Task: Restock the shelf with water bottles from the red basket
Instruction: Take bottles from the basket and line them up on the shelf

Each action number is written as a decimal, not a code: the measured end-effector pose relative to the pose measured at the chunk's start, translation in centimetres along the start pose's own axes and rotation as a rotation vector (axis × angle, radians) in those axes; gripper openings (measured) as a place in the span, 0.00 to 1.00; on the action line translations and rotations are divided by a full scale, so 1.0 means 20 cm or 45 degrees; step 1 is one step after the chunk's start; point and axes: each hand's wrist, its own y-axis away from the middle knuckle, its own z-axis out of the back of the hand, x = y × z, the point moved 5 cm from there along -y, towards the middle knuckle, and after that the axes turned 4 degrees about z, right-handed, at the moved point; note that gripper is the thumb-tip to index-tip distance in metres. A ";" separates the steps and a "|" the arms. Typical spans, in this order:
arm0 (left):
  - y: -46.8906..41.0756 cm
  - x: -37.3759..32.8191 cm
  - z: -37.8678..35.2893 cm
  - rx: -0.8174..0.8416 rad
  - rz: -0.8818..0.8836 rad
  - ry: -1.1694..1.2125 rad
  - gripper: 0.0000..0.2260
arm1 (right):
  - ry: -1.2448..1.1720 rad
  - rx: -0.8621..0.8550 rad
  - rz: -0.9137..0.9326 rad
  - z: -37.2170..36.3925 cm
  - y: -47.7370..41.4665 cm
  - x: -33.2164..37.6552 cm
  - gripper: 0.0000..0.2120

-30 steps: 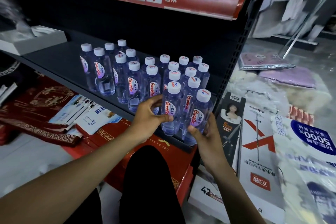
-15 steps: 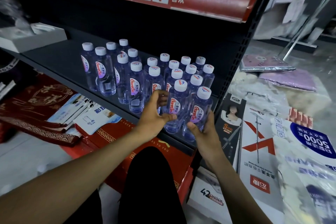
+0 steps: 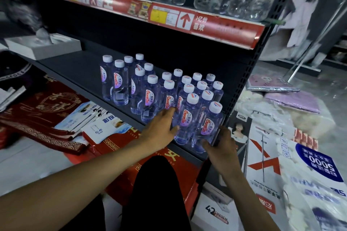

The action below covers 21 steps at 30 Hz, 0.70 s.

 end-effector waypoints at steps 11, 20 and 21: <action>0.36 0.07 0.62 -0.427 -0.124 -0.698 0.20 | 0.570 -0.308 0.519 0.13 0.34 0.69 0.28; 1.11 0.61 1.15 -0.516 0.420 -1.030 0.22 | 0.477 0.154 1.007 -0.60 0.67 1.29 0.25; 1.24 0.67 1.19 -0.516 0.507 -1.055 0.24 | 0.455 0.229 1.065 -0.70 0.73 1.34 0.25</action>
